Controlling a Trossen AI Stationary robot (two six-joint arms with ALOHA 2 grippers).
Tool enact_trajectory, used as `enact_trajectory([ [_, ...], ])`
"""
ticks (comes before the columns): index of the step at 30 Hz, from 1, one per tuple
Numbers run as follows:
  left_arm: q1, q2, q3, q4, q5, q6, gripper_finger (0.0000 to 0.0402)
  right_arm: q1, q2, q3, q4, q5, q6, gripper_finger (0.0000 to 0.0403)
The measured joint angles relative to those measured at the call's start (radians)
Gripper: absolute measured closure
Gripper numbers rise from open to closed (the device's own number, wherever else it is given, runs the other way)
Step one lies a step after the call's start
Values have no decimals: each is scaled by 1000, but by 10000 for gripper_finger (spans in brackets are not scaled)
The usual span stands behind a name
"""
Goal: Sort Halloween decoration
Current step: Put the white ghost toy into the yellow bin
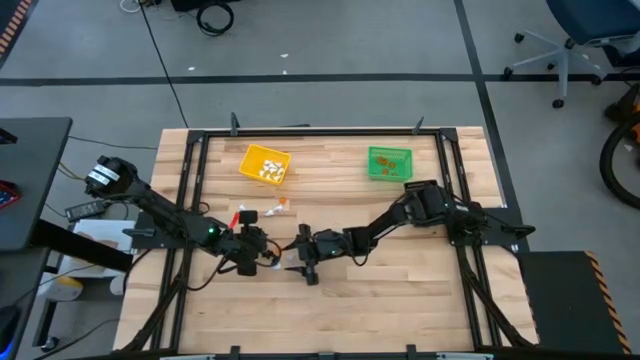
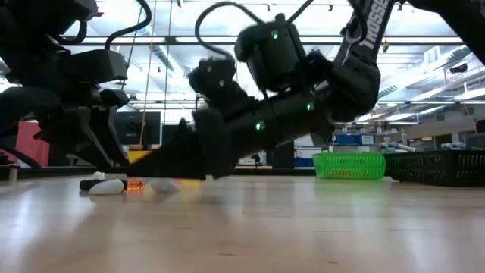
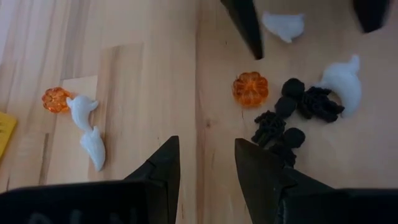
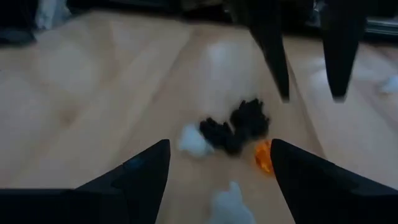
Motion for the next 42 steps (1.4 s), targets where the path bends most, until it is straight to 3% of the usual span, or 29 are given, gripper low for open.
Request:
enact_trajectory([
  [8,0,0,0,-23,1,-7,274,-22,-1,-4,-86,-12,-6,169],
  [21,0,0,1,-46,3,-32,274,-16,-11,-1,-156,1,-57,316],
  [29,0,0,1,-100,3,-59,274,-22,-69,-6,-254,45,-77,322],
  [36,15,-20,45,-288,-2,-197,274,-74,-94,8,-275,122,-75,322],
  [42,-18,-105,58,-323,-84,-198,274,-157,-95,69,-267,123,30,323],
])
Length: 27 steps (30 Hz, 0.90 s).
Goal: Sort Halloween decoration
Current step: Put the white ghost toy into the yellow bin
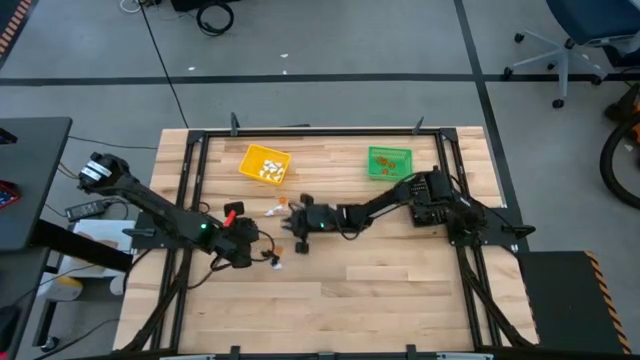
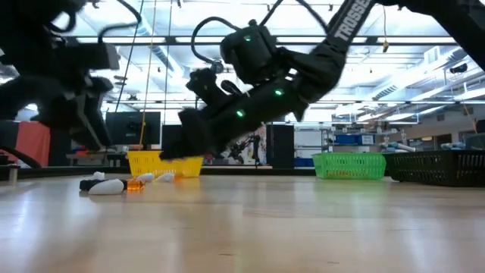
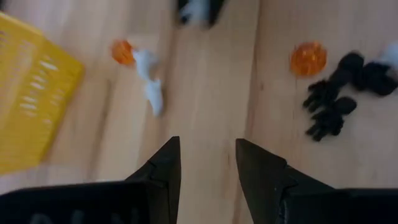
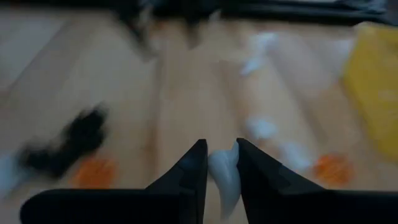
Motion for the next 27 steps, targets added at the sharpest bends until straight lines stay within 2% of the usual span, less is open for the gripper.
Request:
enact_trajectory([
  [8,-93,-116,-58,48,-180,3,274,-91,-2,184,-156,44,54,323],
  [14,-93,-174,-149,105,-186,-2,274,-166,-3,266,-188,66,84,323],
  [19,-80,-202,-157,113,-187,3,274,-214,-3,288,-180,74,110,323],
  [22,-75,-217,-157,118,-193,18,274,-232,-3,288,-163,126,101,323],
  [27,-55,-221,-156,143,-201,64,274,-256,3,289,-135,114,117,323],
])
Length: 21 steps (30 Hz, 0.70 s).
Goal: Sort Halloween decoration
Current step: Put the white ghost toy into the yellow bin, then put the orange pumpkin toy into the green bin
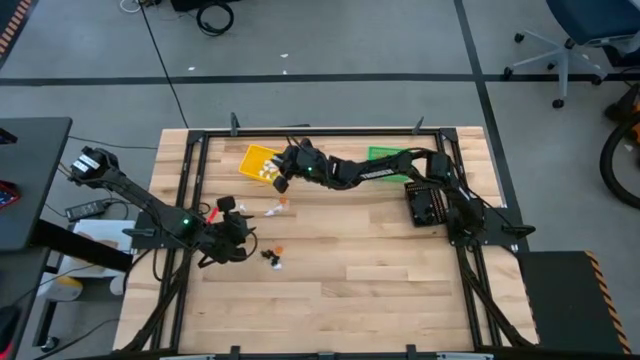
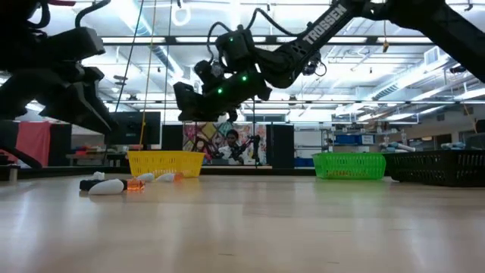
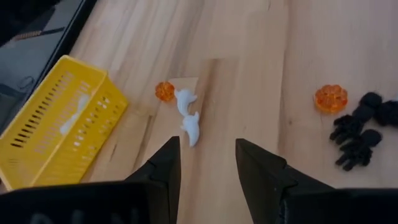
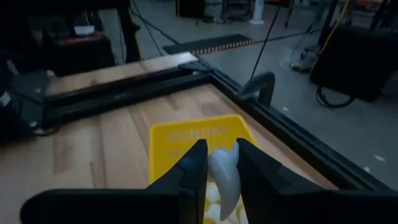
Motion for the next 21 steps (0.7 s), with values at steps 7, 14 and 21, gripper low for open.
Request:
enact_trajectory([
  [7,39,0,0,47,0,93,274,-23,104,49,67,-107,-13,323],
  [14,49,0,0,38,1,104,274,-29,176,137,12,-106,-19,321],
  [21,49,0,0,26,2,104,274,-31,174,139,-31,-105,-49,280],
])
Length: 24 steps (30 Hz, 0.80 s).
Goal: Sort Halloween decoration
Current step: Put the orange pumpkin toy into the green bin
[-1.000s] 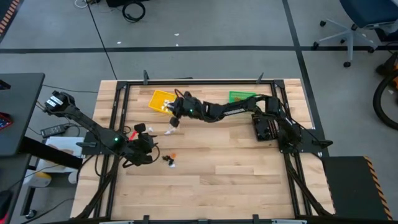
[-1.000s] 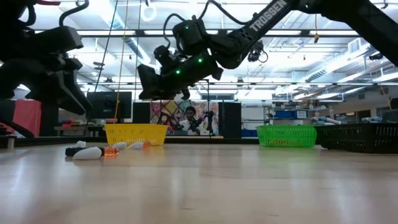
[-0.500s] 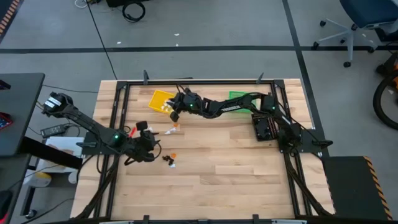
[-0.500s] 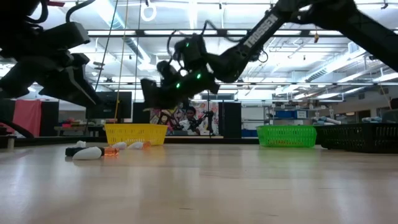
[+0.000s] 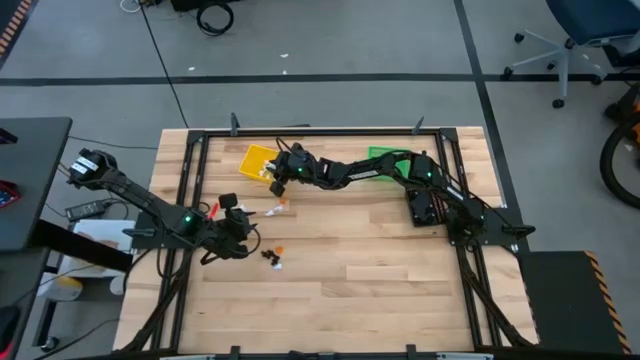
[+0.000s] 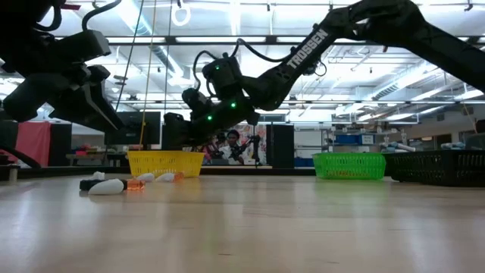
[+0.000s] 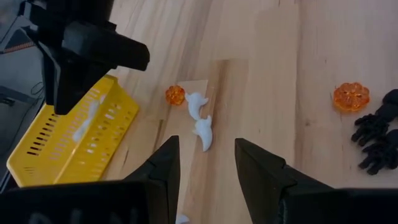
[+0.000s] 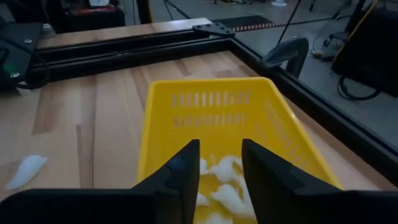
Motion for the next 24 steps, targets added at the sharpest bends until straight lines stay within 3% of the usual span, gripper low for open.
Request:
enact_trajectory([
  [8,0,0,0,1,2,-4,274,-1,-27,-1,-27,-4,-6,254],
  [17,0,0,0,-1,2,-8,274,90,-140,-2,-213,-6,-138,257],
  [24,-1,1,0,-5,14,-11,274,159,-200,-130,-189,43,-153,257],
])
